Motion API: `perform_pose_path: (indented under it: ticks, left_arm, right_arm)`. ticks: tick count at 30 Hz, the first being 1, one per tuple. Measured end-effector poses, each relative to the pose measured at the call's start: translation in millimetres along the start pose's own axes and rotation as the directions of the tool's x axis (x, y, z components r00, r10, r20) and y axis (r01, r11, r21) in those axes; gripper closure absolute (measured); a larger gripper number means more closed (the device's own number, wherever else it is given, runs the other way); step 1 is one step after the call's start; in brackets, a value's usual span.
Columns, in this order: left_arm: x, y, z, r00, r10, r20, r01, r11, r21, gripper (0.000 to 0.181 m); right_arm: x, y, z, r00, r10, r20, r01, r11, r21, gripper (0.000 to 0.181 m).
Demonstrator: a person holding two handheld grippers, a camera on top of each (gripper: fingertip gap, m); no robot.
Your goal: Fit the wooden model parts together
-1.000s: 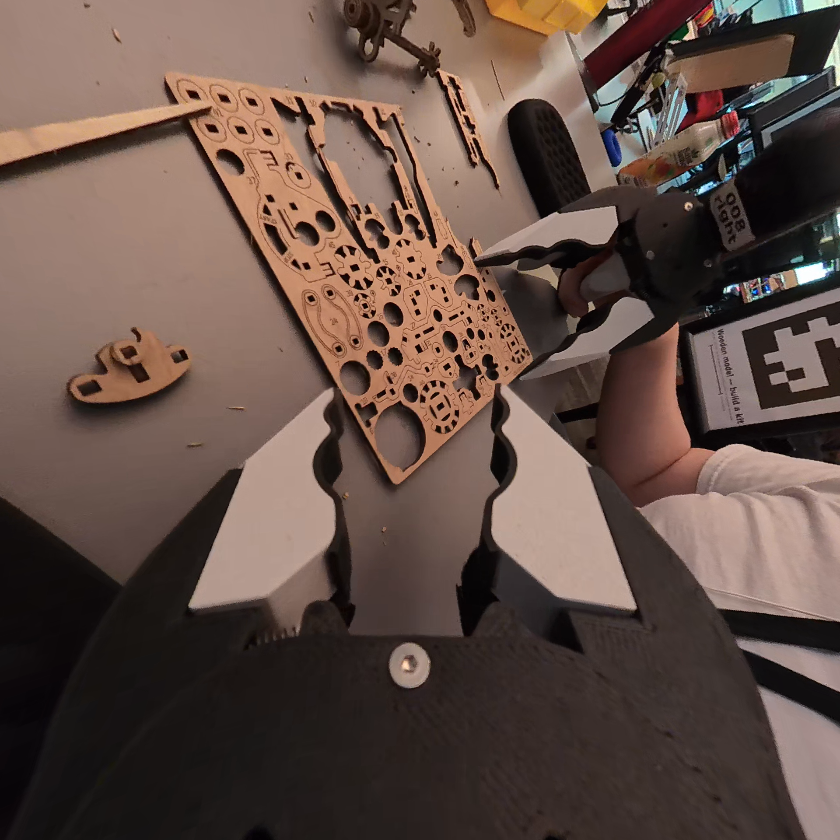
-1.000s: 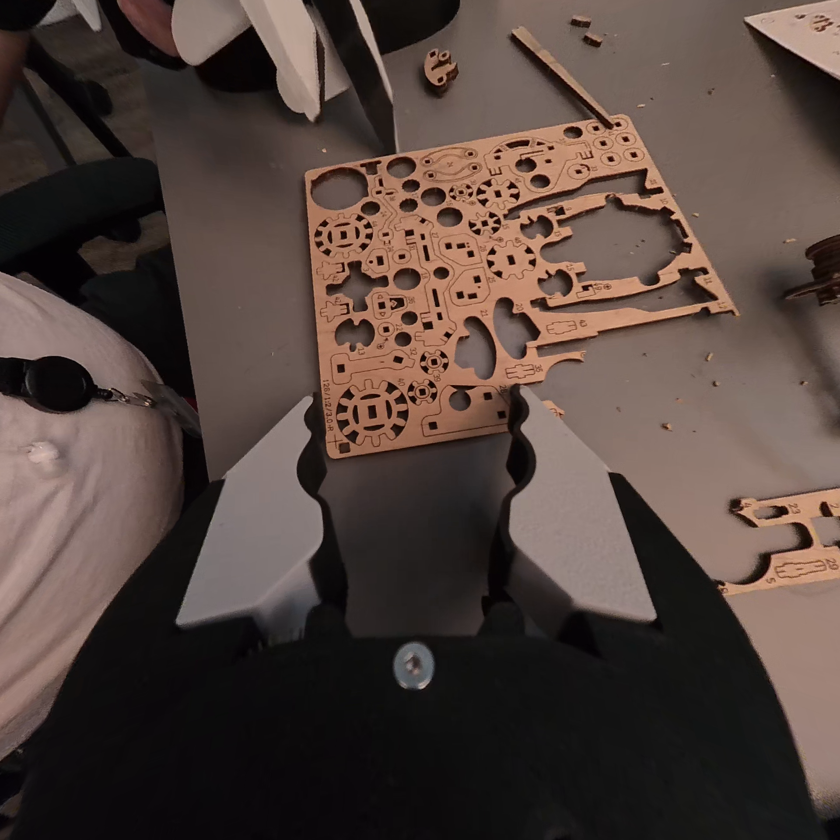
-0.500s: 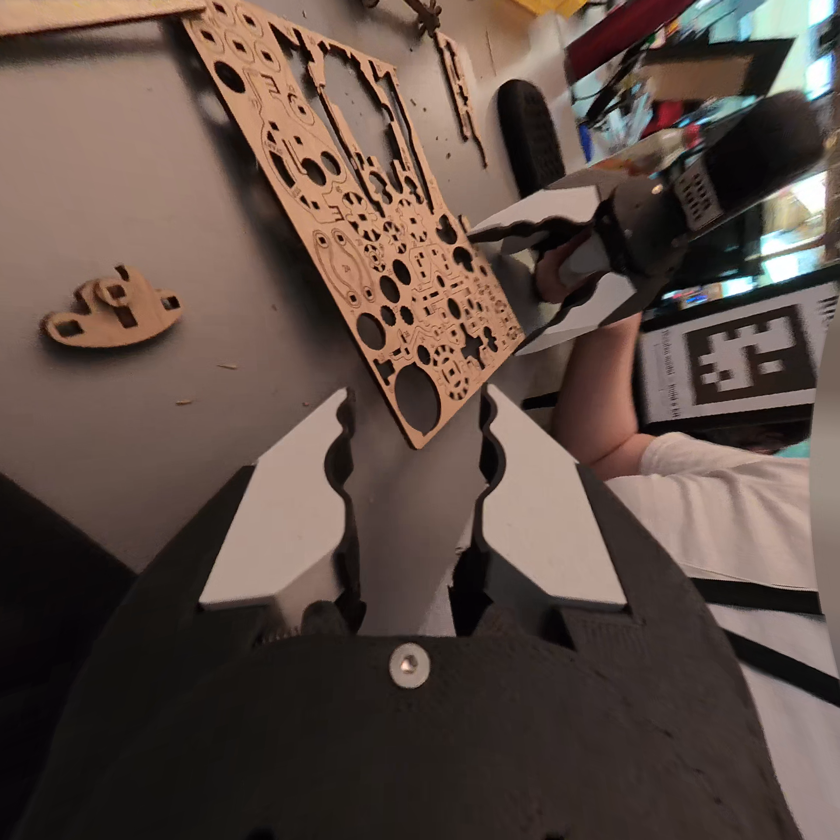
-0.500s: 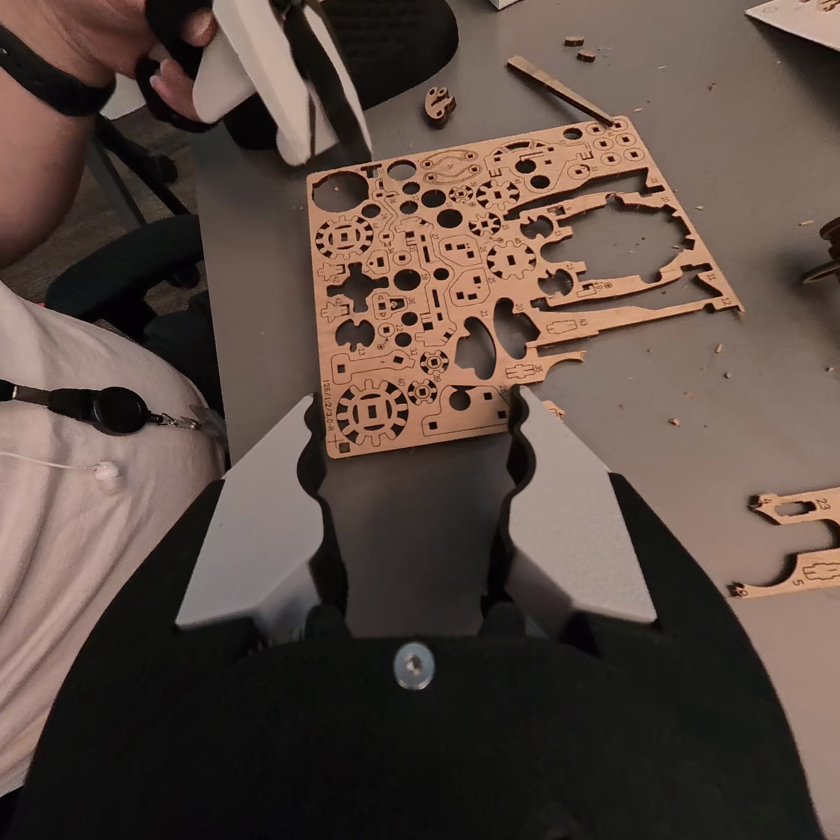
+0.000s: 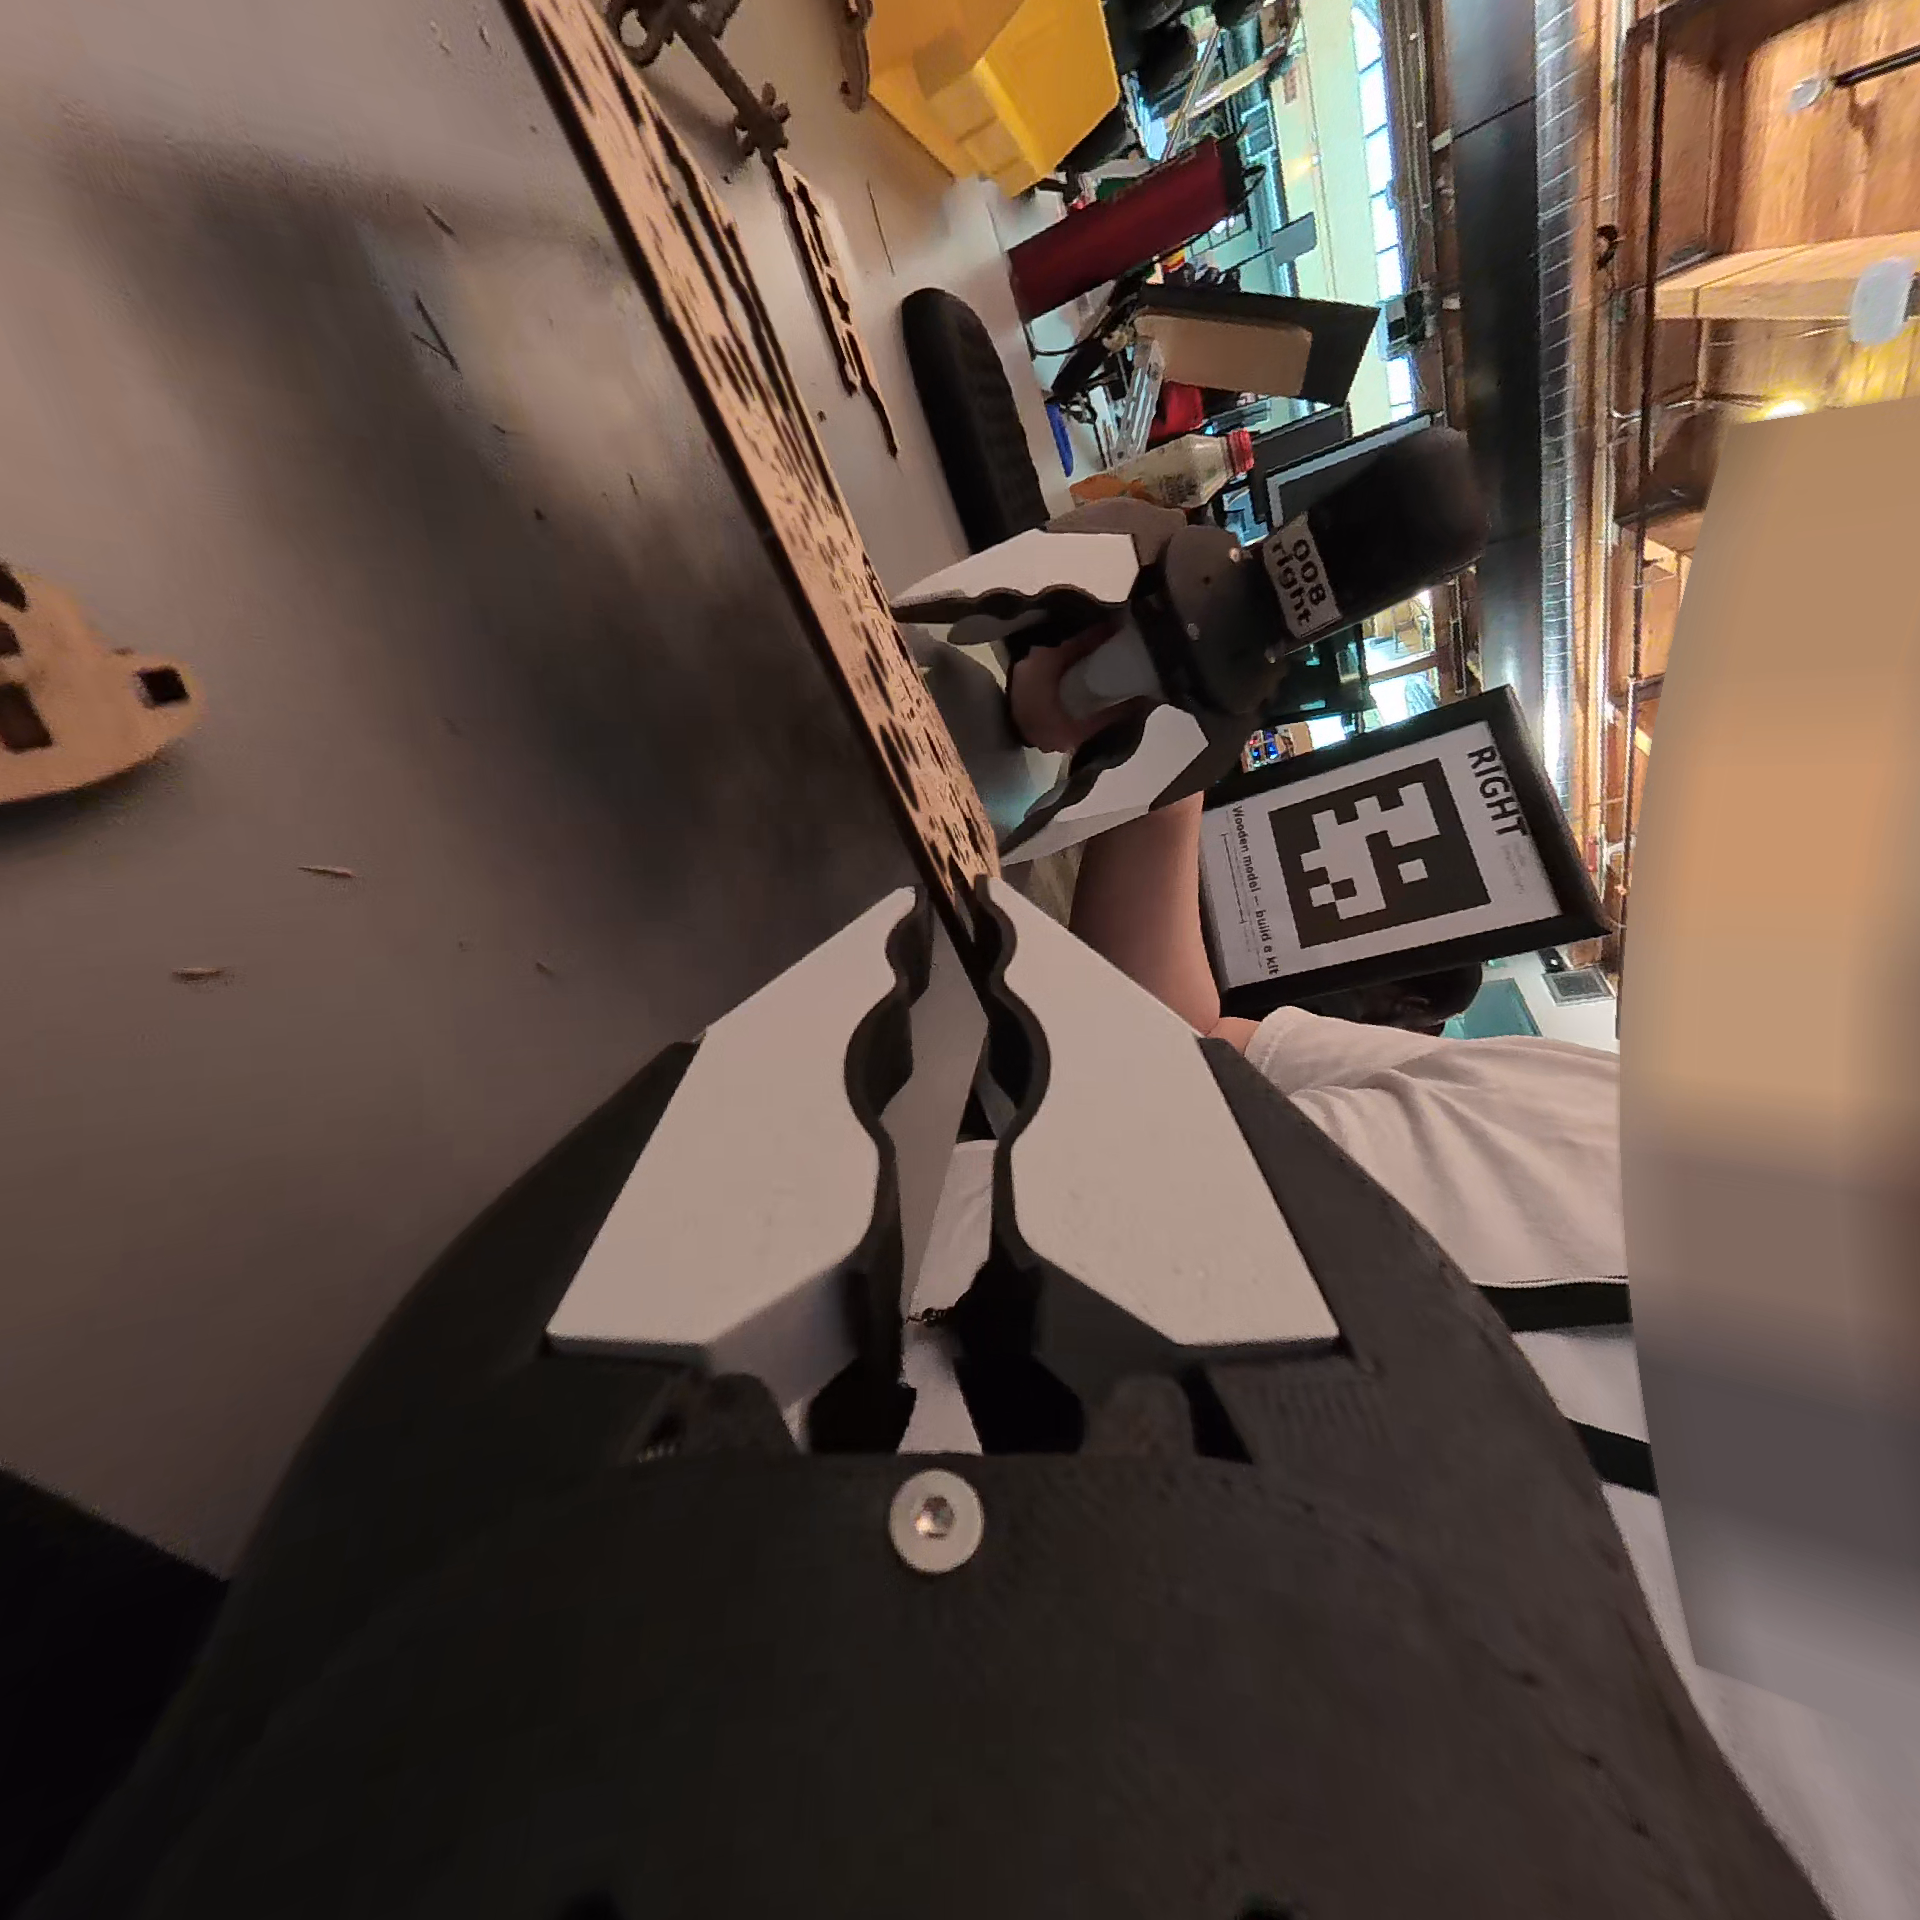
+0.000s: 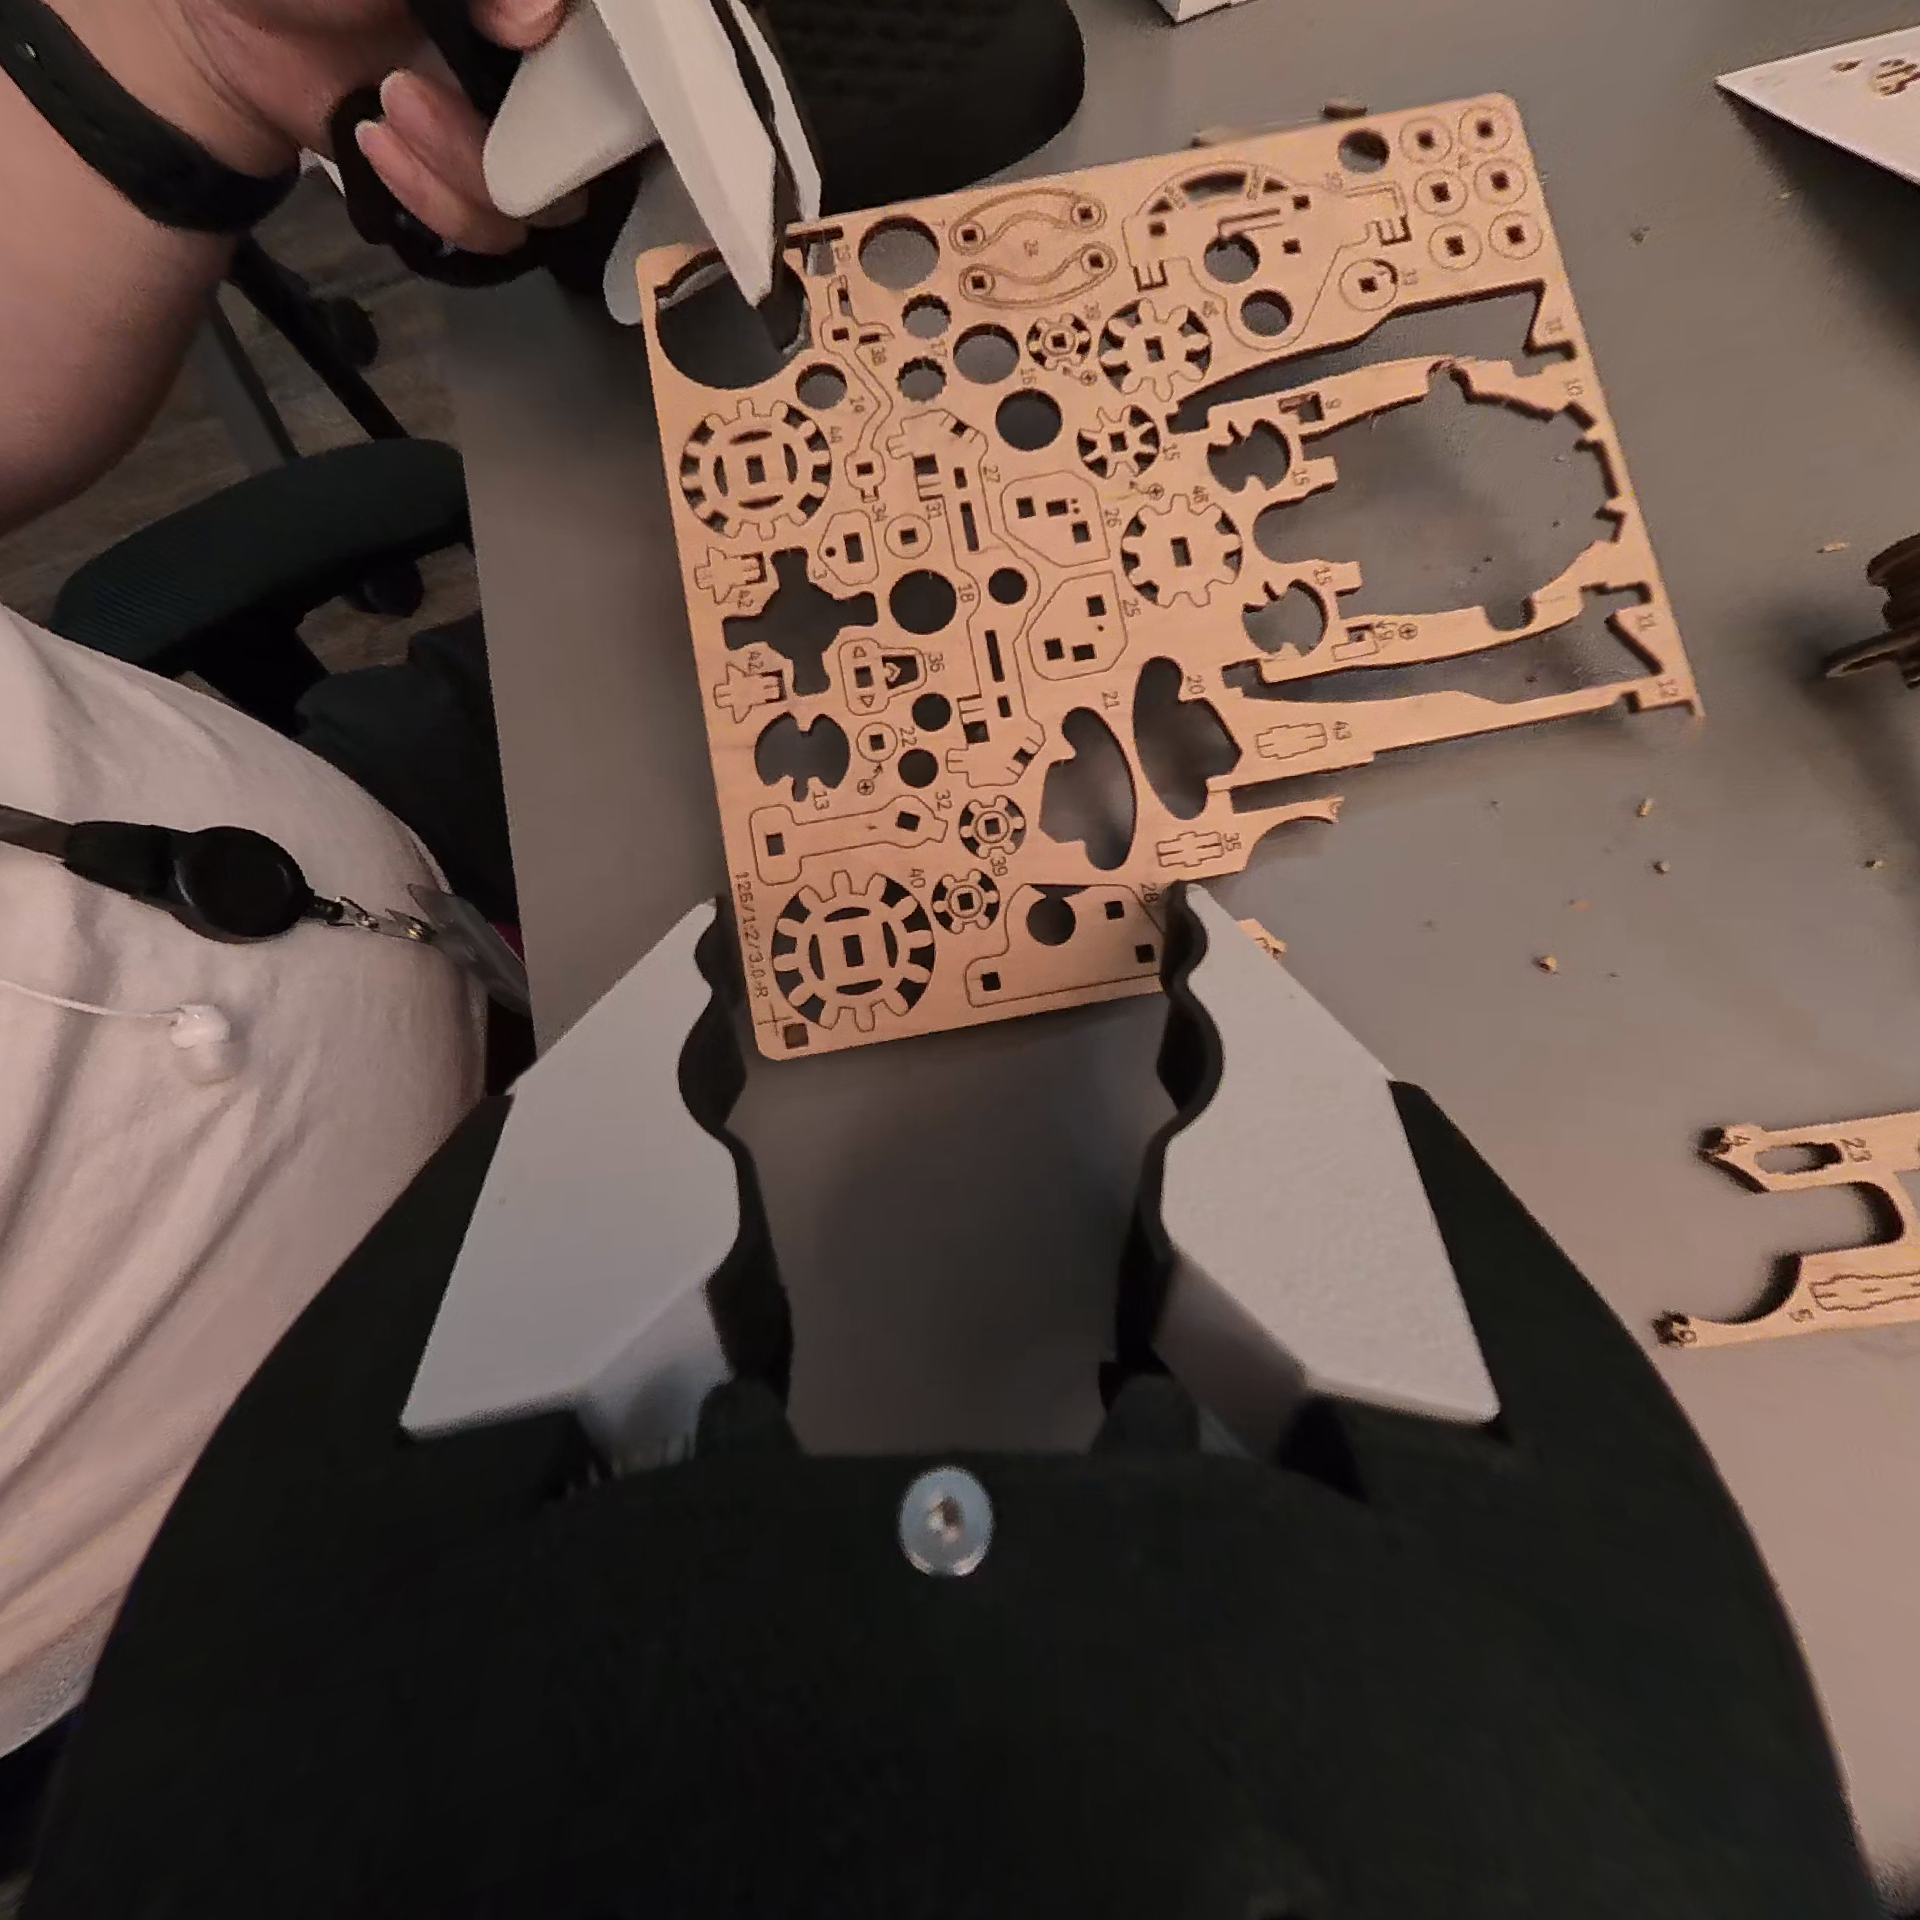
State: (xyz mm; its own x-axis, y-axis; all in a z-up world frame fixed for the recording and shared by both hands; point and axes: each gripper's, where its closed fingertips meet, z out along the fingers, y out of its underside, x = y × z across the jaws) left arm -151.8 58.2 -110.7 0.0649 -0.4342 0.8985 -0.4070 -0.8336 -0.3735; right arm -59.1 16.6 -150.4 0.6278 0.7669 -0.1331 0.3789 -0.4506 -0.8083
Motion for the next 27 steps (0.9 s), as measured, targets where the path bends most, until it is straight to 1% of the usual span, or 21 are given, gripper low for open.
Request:
perform_pose_path:
  ticks: [3, 6, 8, 10, 12, 13, 15, 18, 20, 23, 27]
  left_arm:
    - [1, 5, 1, 1.0, 0.023, 0.0, -0.023, 1.0, -0.016, 0.178]
    - [1, 7, 2, 0.994, 0.1, 0.034, -0.099, 0.995, -0.028, 0.18]
    - [5, 9, 2, 0.984, 0.173, 0.043, -0.172, 0.984, -0.038, 0.18]
    - [6, 11, 2, 0.965, 0.252, 0.071, -0.249, 0.967, -0.053, 0.18]
    - [5, 13, 2, 0.94, 0.325, 0.105, -0.319, 0.945, -0.071, 0.18]
    - [7, 14, 3, 0.929, 0.354, 0.107, -0.347, 0.935, -0.077, 0.18]
    - [6, 15, 2, 0.92, 0.373, 0.116, -0.364, 0.927, -0.092, 0.181]
    - [10, 17, 3, 0.925, 0.371, 0.08, -0.364, 0.927, -0.088, 0.181]
    - [6, 17, 2, 0.919, 0.381, 0.105, -0.373, 0.924, -0.089, 0.181]
    - [3, 18, 2, 0.912, 0.393, 0.12, -0.383, 0.919, -0.098, 0.181]
    - [6, 19, 3, 0.907, 0.408, 0.107, -0.398, 0.912, -0.097, 0.181]
  right_arm:
    - [0, 2, 0, 1.0, -0.021, -0.019, 0.021, 1.0, -0.009, 0.1]
    - [0, -1, -3, 0.998, -0.03, -0.046, 0.031, 0.999, 0.02, 0.1]
    - [0, -10, -11, 0.999, -0.005, -0.047, 0.009, 0.995, 0.096, 0.1]
    - [0, -22, -21, 0.997, 0.071, -0.02, -0.065, 0.976, 0.208, 0.103]
    - [4, -32, -31, 0.988, 0.153, 0.021, -0.152, 0.94, 0.306, 0.114]
    - [8, -36, -35, 0.981, 0.191, 0.034, -0.191, 0.918, 0.346, 0.111]
    - [18, -42, -45, 0.97, 0.241, 0.031, -0.232, 0.876, 0.422, 0.096]
    - [27, -47, -58, 0.958, 0.283, 0.053, -0.271, 0.821, 0.503, 0.1]
    - [35, -47, -63, 0.943, 0.327, 0.058, -0.307, 0.789, 0.533, 0.1]
    - [37, -50, -64, 0.926, 0.36, 0.115, -0.361, 0.751, 0.553, 0.103]
    - [38, -53, -53, 0.903, 0.395, 0.168, -0.421, 0.74, 0.525, 0.103]
